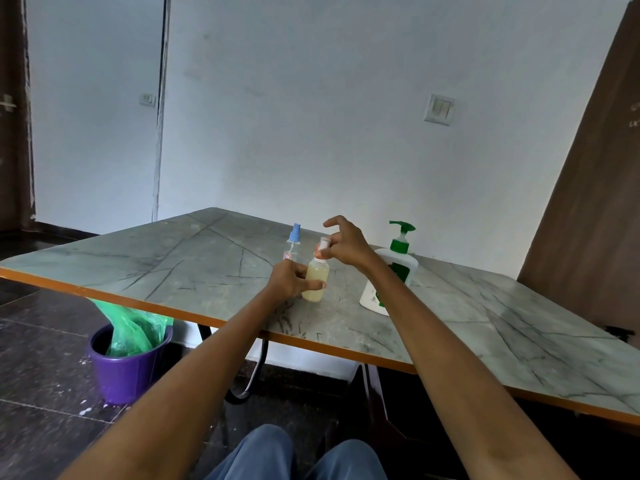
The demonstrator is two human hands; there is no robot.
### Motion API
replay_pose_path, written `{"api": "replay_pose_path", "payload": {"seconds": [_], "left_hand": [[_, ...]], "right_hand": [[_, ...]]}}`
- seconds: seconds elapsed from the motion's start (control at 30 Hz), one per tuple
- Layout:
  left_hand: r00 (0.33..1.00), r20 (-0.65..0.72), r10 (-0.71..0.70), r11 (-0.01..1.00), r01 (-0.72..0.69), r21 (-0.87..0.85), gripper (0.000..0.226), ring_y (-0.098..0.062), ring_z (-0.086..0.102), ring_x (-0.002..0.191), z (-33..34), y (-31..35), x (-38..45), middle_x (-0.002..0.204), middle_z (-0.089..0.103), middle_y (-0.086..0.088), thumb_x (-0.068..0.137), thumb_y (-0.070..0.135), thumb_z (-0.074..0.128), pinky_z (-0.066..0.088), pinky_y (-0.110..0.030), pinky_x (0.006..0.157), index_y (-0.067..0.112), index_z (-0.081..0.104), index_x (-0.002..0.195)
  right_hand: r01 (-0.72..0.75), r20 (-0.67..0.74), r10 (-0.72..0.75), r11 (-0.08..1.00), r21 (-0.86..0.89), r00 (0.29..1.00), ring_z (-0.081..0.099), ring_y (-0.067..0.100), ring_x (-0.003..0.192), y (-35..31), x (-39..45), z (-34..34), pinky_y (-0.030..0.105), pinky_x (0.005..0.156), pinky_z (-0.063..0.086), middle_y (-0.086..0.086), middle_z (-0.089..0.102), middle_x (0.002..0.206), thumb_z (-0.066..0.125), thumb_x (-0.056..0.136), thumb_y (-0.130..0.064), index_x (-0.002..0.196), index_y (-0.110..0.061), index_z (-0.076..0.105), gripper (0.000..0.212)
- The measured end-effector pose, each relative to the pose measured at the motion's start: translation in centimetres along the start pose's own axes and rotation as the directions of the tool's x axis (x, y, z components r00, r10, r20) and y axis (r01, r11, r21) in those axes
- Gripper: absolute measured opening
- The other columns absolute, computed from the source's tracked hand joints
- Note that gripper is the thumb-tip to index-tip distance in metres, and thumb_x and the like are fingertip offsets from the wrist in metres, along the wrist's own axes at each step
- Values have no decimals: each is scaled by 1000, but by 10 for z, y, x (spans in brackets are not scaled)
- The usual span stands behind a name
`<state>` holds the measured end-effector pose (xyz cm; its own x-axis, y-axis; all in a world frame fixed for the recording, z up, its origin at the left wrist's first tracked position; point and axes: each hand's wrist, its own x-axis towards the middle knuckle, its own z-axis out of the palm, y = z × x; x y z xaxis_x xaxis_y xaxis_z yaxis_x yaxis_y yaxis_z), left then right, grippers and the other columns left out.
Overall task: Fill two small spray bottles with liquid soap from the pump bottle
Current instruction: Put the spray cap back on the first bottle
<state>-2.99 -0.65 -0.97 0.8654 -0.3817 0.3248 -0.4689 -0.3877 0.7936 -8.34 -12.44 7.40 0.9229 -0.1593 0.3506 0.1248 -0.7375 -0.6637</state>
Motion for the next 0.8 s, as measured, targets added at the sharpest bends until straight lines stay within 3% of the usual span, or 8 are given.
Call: {"api": "replay_pose_path", "payload": {"seconds": [0.17, 0.23, 0.37, 0.5, 0.7, 0.8], "left_hand": [[999, 32, 1, 1000, -1, -15, 44, -25, 61, 105, -1, 0, 0, 114, 65, -14, 77, 25, 72, 42, -21, 80, -1, 63, 112], [999, 53, 0, 1000, 2, -31, 43, -24, 61, 104, -3, -1, 0, 112, 66, -14, 77, 24, 73, 43, -22, 82, -1, 64, 110], [995, 96, 4, 996, 5, -91, 39, -25, 63, 102, -6, -5, 4, 110, 68, -15, 75, 21, 74, 48, -27, 87, -1, 65, 107], [999, 38, 20, 996, -17, -92, 39, -22, 65, 98, -2, -5, 3, 109, 68, -13, 74, 20, 75, 45, -12, 72, 0, 66, 107], [1000, -15, -25, 998, 24, -58, 45, -24, 62, 103, 3, 4, -1, 111, 66, -13, 75, 23, 75, 43, -21, 81, -1, 63, 111], [999, 25, -27, 999, 28, -41, 42, -18, 59, 93, 2, 4, -1, 104, 65, -9, 77, 23, 73, 42, -21, 79, 0, 63, 110]], "right_hand": [[-11, 120, 2, 997, 71, 993, 63, 24, 101, 2, -1, -5, 23, 79, 47, 19, 65, 115, 69, 79, 4, 128, -9, 45, 56], [-10, 164, -15, 989, 148, 986, 63, 27, 107, 5, 0, -8, 21, 78, 49, 20, 65, 116, 63, 82, 9, 127, -8, 46, 51], [1, 109, -25, 976, 218, 994, 63, 20, 94, 14, -1, -3, 16, 75, 49, 24, 65, 114, 62, 82, 9, 127, -5, 46, 50], [42, 0, -43, 967, 252, 999, 64, 11, 79, 19, -3, 5, 12, 67, 52, 26, 65, 109, 64, 80, 11, 125, -2, 43, 51], [44, -79, -25, 967, 250, 997, 65, 24, 92, 15, -6, 13, 32, 85, 54, 24, 67, 106, 66, 79, 9, 123, -5, 40, 53], [28, -35, -20, 971, 237, 999, 65, 23, 94, 17, -8, 10, 30, 84, 52, 21, 67, 108, 66, 80, 8, 124, -7, 40, 53]]}}
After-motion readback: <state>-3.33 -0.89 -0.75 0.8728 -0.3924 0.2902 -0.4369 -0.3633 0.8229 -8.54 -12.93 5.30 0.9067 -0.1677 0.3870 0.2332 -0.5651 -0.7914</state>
